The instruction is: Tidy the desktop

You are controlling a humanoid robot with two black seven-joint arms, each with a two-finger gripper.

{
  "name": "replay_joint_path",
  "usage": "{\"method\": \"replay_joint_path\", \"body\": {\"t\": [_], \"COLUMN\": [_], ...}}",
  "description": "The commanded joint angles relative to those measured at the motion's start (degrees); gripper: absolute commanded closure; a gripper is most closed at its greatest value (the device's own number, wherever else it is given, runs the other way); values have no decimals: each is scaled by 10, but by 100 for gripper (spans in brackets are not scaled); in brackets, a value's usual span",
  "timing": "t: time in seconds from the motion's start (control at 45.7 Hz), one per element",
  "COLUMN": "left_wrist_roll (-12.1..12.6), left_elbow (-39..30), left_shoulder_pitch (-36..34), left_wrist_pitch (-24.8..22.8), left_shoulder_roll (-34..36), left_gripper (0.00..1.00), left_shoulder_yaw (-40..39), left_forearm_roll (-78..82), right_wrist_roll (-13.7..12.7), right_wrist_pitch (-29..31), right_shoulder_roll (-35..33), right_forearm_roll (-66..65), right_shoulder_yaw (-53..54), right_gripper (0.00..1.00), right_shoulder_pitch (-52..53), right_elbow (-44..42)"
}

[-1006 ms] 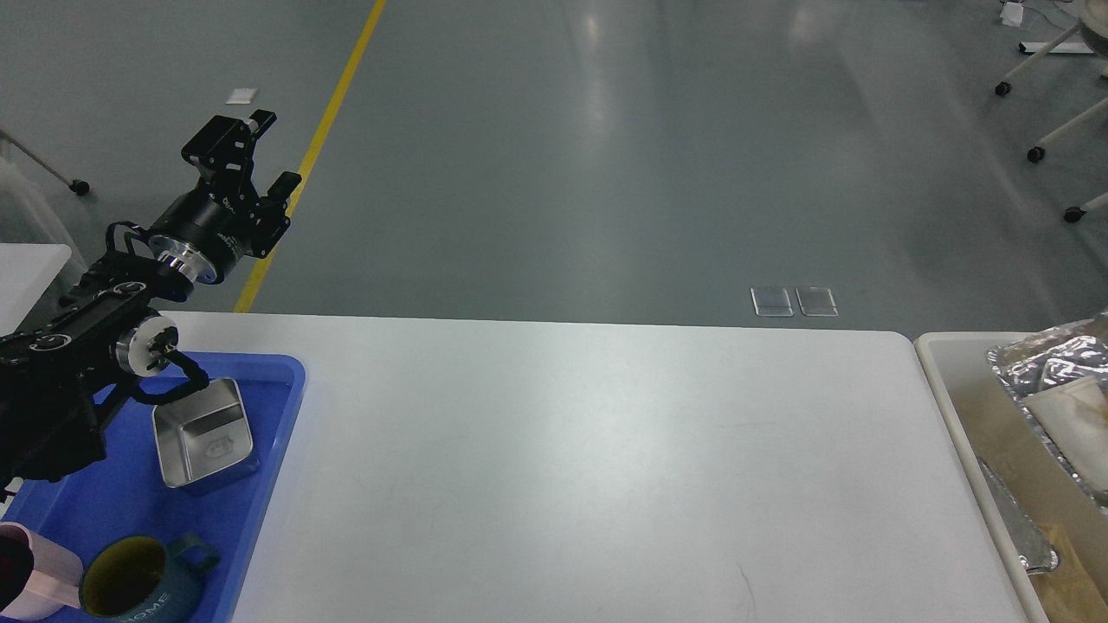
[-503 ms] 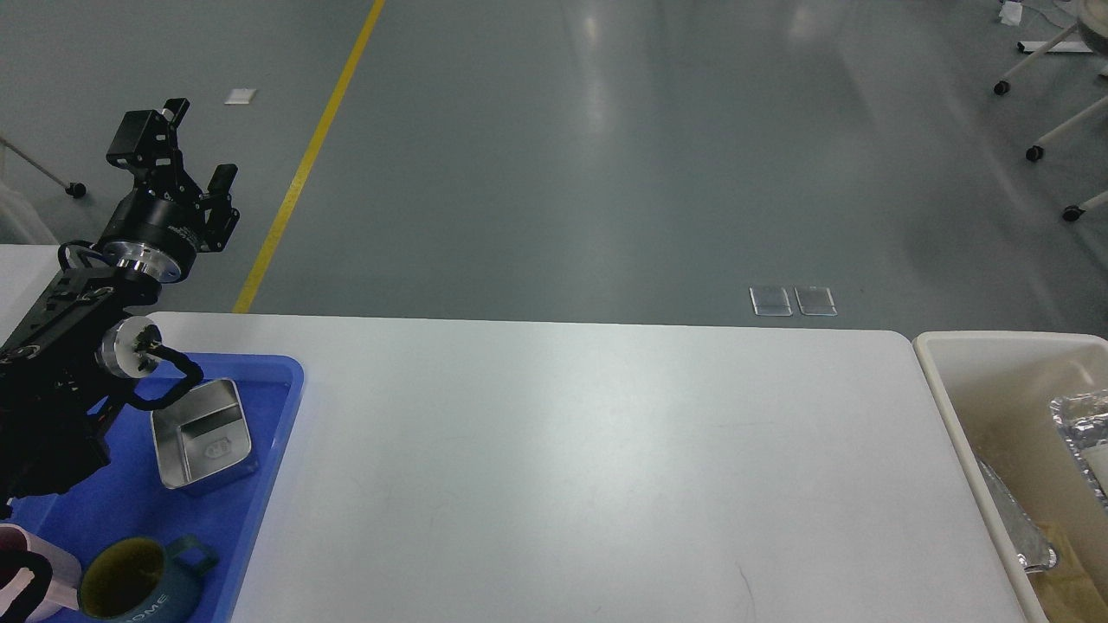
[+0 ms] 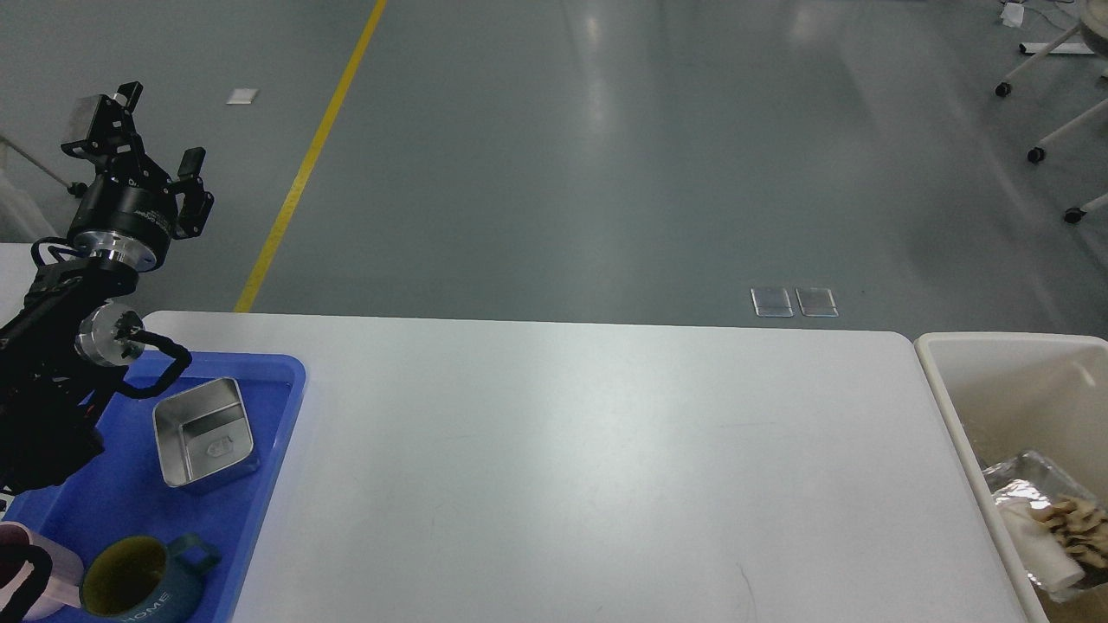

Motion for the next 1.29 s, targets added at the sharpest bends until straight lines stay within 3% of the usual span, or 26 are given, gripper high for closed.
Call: {"method": "replay_joint_path", "body": {"t": [0.0,0.131,0.416,0.613,0.941,1.269], "left_wrist_roll": [0,-6,-1,10,75,140], "left_elbow": [0,0,-1,0,0,0], "left_shoulder_pitch": [1,2,27,27,11,15], "left_wrist_pitch": [0,-5,-48,-53,-54,-77], "left_shoulder_roll": [2,-2,-19,-19,-29,-82], "left_gripper": [4,4,3,3,3,3], "left_shoulder_yaw": [-1,-9,-104,-110,-129,-168], "left_forearm_roll": [-17,-39,-65,-66,-118,-142], "right_wrist_roll": [0,3,3,3,0,0], "right_wrist_pitch": [-5,-20,-96,-129,-206,-209], "right_shoulder_roll": [8,16,63,121,256,343], "right_forearm_roll": [1,1,1,1,4,65], "right_shoulder_yaw": [11,52,163,254,359,476], "right_gripper": [0,0,0,0,0,0], "right_shoulder_pitch": [0,-4,-2,86,213,256], "right_elbow": [0,0,0,2,4,8]}}
